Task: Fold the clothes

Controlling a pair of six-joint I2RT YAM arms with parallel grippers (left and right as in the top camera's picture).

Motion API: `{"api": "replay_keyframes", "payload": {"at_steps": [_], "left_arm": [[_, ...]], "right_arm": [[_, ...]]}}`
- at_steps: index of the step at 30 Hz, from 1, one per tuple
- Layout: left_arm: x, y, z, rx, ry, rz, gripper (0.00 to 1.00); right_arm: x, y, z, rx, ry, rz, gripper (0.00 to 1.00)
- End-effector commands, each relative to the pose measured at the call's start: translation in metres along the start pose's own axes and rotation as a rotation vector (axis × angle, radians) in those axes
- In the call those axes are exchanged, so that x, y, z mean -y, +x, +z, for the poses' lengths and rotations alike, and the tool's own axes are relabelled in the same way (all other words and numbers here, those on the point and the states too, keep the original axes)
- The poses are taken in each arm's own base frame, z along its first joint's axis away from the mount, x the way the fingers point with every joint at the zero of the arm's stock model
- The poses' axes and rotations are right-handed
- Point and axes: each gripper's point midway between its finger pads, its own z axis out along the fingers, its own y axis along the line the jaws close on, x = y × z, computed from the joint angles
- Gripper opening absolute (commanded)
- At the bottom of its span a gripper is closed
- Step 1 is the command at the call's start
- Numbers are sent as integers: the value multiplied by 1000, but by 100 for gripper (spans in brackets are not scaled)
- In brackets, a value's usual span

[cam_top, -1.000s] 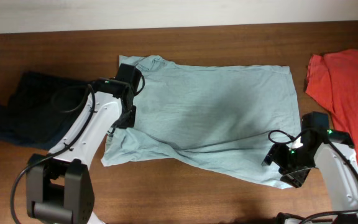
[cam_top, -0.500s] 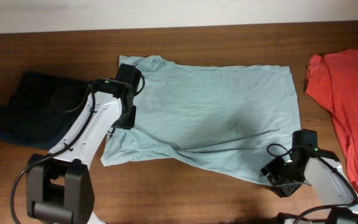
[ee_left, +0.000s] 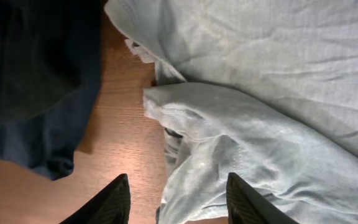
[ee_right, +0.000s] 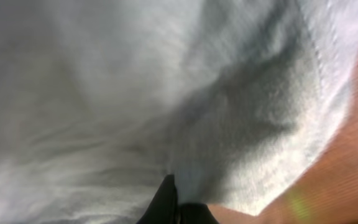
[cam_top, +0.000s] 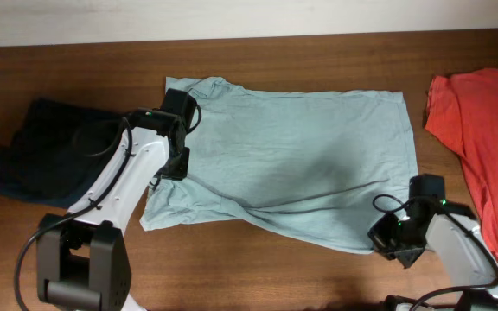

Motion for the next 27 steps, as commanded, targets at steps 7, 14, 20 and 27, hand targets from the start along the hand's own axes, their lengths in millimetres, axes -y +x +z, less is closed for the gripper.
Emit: {"api": "replay_keyframes", "payload": {"at_steps": [7,14,20,27], "left_arm": [[49,5,-9,-12,300,191,49],[86,18,-21,-2,476,392,50],[98,46,3,-73,443,415,50],[89,64,38,-112,349,329,49]], "right_arm": [[-58,-33,-47,104,-193,-216,4],[-76,-53,-54,195,-260,-244,4],[-87,-63,-60,243,-302,-255,4],[-87,-63,-60,242,-304,-256,4]]}}
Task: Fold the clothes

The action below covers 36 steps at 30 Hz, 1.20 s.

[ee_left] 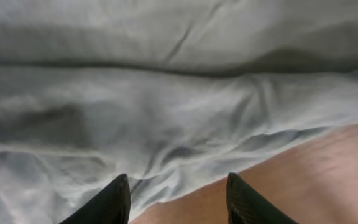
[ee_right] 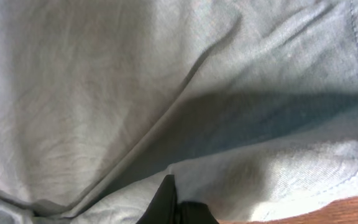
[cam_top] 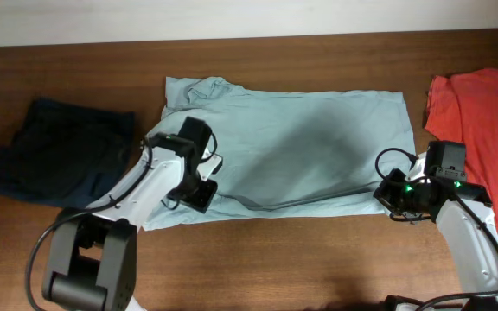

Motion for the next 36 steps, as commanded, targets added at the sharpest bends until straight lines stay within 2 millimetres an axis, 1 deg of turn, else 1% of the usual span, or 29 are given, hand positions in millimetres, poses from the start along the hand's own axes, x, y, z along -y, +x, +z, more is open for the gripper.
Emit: {"api": "replay_keyframes", "payload": {"at_steps": [1,3,4,7,9,12,15,16,18,19,20,21,23,25,29,30,32,36], "left_arm": [[-11,12,12,-36,-58,-66,49],[-21,12,11,-35,-116,-66,49],[-29,11,10,-29,-163,-78,50],[-38,5,10,3,-218,-140,49],[-38,0,13,29,-215,-147,49],[-38,4,18,21,-215,-153,48],[-38,10,21,7,-214,-152,38],[-38,10,22,7,-215,-152,36],[-38,9,22,12,-215,-152,28],[-38,9,22,13,-215,-152,21],[-38,9,22,12,-215,-152,10],[-38,9,22,13,-215,-152,3],[-38,7,21,16,-215,-153,0],[-38,6,15,17,-214,-161,1],[-37,3,-12,13,-214,-168,1],[-37,-1,-23,27,-215,-168,1],[-37,-9,-38,61,-217,-169,1],[-41,-19,-55,118,-240,-168,0]], "right_arm": [[-5,-6,-4,14,-18,-10,4],[-5,-6,-4,14,-18,-10,4],[-5,-6,-4,14,-18,-10,4],[-5,-6,-4,14,-18,-10,4],[-5,-6,-4,14,-18,-10,4],[-5,-6,-4,14,-18,-10,4],[-5,-6,-4,14,-18,-10,4],[-5,-6,-4,14,-18,-10,4],[-5,-6,-4,14,-18,-10,4],[-5,-6,-4,14,-18,-10,4],[-5,-6,-4,14,-18,-10,4],[-5,-6,-4,14,-18,-10,4],[-5,-6,-4,13,-18,-10,4],[-5,-6,-4,14,-18,-10,4],[-5,-7,-4,17,-15,-11,4],[-5,-6,-4,15,-18,-11,4],[-9,-7,-5,14,-30,-13,4],[-17,-13,-10,25,-62,-22,4]]}}
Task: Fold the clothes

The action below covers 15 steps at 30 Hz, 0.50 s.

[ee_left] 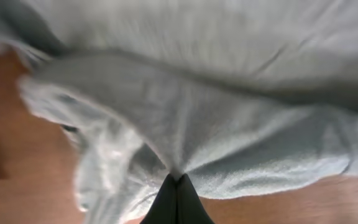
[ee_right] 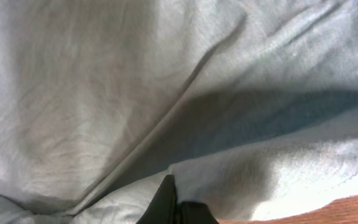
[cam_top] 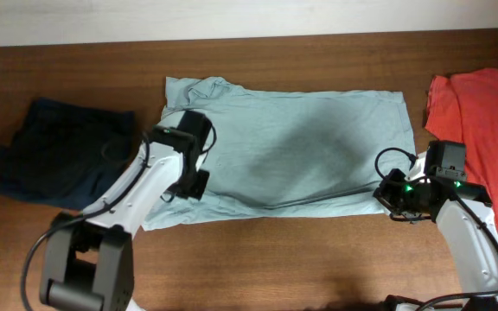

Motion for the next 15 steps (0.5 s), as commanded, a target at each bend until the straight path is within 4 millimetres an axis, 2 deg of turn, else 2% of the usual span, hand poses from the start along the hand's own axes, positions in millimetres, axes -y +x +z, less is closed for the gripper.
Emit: {"api": "replay_keyframes", "payload": {"at_steps": [1,7,13,15], "left_arm": [[-11,-14,-23,82,-40,-22,0],[-17,-16,-24,90,-74,-22,1],[-18,-33,-26,160,-79,-35,1],[-18,-39,-27,188,-78,-40,0]], "right_arm": [[-15,-15,-9,37,-47,-24,4],[-32,-46,-14,164,-109,-79,4],[-40,-60,-17,220,-135,-103,6],[-40,-62,-13,220,-136,-103,11]]}}
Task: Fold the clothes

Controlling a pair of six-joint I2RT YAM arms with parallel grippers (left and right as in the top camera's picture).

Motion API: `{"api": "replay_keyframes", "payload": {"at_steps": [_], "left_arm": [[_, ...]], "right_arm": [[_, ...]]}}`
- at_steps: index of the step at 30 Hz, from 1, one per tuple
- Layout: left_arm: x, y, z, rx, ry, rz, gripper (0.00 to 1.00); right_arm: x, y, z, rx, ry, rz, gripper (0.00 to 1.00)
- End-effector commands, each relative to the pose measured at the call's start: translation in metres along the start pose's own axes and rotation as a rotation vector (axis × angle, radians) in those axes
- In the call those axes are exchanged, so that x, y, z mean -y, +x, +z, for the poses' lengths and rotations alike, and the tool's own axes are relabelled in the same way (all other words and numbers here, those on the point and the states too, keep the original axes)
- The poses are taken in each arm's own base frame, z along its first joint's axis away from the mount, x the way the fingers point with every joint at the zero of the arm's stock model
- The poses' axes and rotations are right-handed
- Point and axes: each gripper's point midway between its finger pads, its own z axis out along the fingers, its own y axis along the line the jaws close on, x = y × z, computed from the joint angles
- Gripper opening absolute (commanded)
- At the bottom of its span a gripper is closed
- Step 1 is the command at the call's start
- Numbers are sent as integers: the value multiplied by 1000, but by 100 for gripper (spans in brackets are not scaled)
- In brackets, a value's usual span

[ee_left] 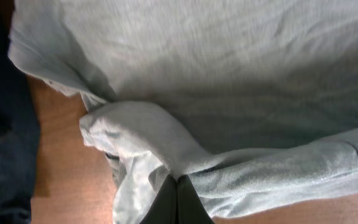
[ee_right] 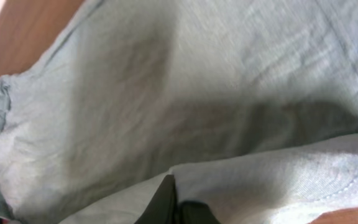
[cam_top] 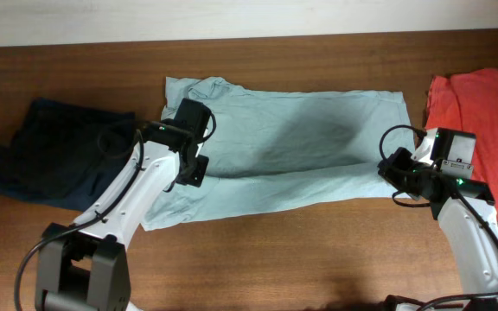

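A pale blue T-shirt (cam_top: 292, 138) lies across the middle of the table, its front hem folded back over the body along a line from left to right. My left gripper (cam_top: 190, 169) is shut on the shirt's folded edge near the left sleeve; the left wrist view shows its fingertips (ee_left: 176, 186) pinching the cloth (ee_left: 229, 81). At the right end of the fold my right gripper (cam_top: 394, 167) is shut on the shirt's edge, with cloth (ee_right: 185, 93) draped over its closed fingers (ee_right: 166, 199).
A dark navy garment (cam_top: 59, 151) lies folded at the left of the table. A red-orange garment (cam_top: 482, 112) lies at the right edge, close to the right arm. The bare wooden tabletop (cam_top: 275, 259) runs along the front.
Both grippers have moved toward the back of the table with the shirt's edge in them. The fold line now sits higher across the shirt.
At first the shirt lay spread, its front hem sagging low at the right, my right gripper shut on that corner and my left open by the sleeve. Then the right corner was raised level. Then my left had shut on the left edge, and now both hold the hem further back.
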Motion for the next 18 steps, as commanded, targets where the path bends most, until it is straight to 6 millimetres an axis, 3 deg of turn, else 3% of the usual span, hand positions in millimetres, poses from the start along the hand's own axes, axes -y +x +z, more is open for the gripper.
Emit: {"api": "replay_keyframes", "payload": {"at_steps": [1,4,5,6,11,15,18], "left_arm": [[-5,-13,-8,58,-17,-18,0],[-5,-18,-8,78,-17,-13,0],[-5,-19,-8,82,-18,0,0],[-7,-20,-8,85,-30,-1,1],[-22,-22,-9,92,-116,-7,1],[-23,-22,-9,92,-121,-8,2],[-22,-23,-9,100,-112,-9,4]], "right_arm": [[-4,-10,2,14,-14,-10,11],[0,-9,11,-5,-5,-3,24],[2,-9,15,-8,-3,-1,38],[4,-9,20,-14,-1,-5,43],[8,-7,27,-31,7,-25,59],[15,-1,27,-55,41,-11,56],[15,-1,27,-51,44,-13,27]]}}
